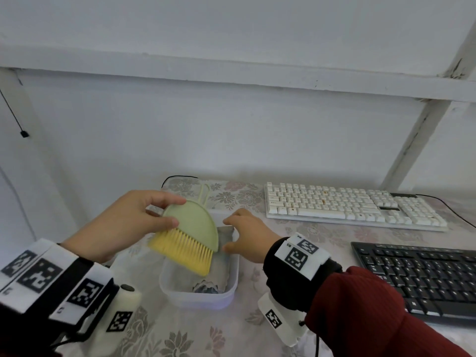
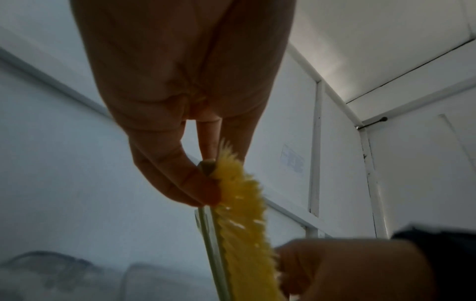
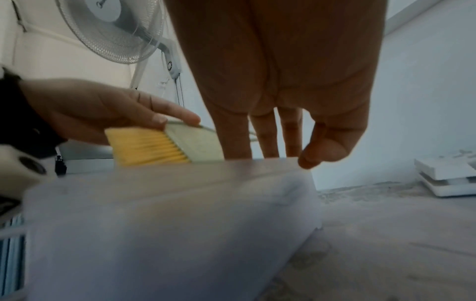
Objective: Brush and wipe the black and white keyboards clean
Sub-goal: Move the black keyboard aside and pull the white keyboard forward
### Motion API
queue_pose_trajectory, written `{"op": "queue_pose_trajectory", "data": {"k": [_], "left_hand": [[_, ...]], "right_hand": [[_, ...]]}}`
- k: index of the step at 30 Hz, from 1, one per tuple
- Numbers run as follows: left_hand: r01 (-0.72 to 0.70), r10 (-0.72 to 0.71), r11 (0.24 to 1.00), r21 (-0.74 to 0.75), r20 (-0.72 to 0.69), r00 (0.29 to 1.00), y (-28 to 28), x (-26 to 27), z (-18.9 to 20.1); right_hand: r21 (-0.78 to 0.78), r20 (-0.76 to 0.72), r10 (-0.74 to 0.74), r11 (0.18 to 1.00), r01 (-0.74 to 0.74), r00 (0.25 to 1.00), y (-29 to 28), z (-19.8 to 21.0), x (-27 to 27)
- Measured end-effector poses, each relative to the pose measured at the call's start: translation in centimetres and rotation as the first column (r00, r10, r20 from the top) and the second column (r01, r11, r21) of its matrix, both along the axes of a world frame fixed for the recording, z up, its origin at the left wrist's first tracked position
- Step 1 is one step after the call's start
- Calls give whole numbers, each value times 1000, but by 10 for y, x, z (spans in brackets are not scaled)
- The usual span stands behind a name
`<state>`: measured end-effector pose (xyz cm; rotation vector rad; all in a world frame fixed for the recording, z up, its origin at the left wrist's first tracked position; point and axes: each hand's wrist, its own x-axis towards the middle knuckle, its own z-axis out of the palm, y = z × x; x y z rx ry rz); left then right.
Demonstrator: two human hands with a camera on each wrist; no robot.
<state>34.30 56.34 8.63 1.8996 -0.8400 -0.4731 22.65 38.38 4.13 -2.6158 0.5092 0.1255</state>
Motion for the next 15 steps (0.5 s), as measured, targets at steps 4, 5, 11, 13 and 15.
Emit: {"op": "queue_pose_trajectory", "data": {"k": [4, 5, 11, 13, 15], "left_hand": [[34, -30, 999, 38, -86, 996, -9, 0, -13], [45, -38, 997, 62, -97, 995, -11, 0, -16], [59, -111, 953, 298, 163, 980, -11, 2, -31], [47, -118, 943, 329, 201, 972, -11, 1, -34], [29, -113, 935, 353, 219, 969, -10, -3, -35]], "right_hand": [[-17, -17, 8, 1000, -8, 1000, 1, 3, -6], [-22, -28, 18, 1000, -19, 999, 2, 3, -9], [13, -51, 58, 998, -58, 997, 7, 11, -25], [27, -36, 63, 998, -62, 997, 8, 13, -31], [26, -36, 63, 998, -62, 997, 7, 15, -40]]}}
